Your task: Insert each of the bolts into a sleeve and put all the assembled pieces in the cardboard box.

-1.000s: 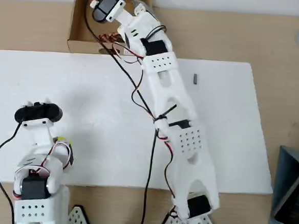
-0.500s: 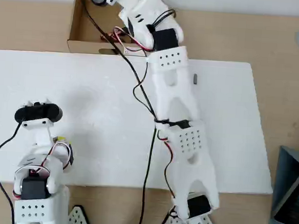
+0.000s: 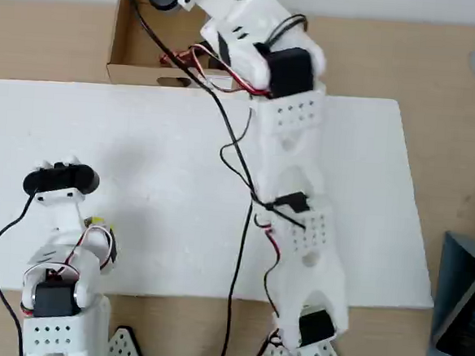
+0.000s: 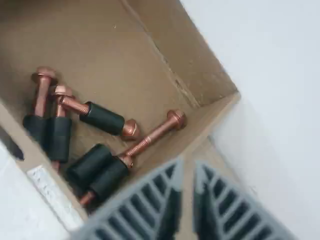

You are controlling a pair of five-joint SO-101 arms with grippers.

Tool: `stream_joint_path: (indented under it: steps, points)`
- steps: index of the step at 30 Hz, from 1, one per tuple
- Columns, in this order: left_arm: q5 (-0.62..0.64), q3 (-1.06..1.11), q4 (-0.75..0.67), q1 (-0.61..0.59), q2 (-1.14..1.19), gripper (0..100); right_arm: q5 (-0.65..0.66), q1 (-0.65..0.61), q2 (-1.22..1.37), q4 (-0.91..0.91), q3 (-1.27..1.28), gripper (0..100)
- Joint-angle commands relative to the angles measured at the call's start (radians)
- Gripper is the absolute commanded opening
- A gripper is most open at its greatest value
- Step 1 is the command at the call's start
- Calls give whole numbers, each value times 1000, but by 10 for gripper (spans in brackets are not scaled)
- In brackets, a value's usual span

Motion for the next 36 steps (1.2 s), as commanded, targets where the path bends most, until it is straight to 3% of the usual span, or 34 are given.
stream_joint_path:
  steps: [1, 7, 11, 19, 25, 32, 36]
  points:
    - [-6, -8, 0, -3, -7, 2, -2, 25, -168, 124, -44, 9]
    - [-6, -8, 0, -3, -7, 2, -110, 39, -346, 339, -39, 9]
    - [-6, -8, 0, -3, -7, 2, -190, 70, -458, 336, -35, 9]
    - [-6, -8, 0, -3, -7, 2, -209, 168, -670, 338, 107, 9]
    - [-6, -8, 0, -3, -7, 2, -302, 272, -952, 338, 513, 9]
    - [-6, -8, 0, -3, -7, 2, -367, 283, -1303, 328, 1106, 9]
    - [-6, -8, 0, -3, -7, 2, -434, 283, -1460, 233, 1408, 9]
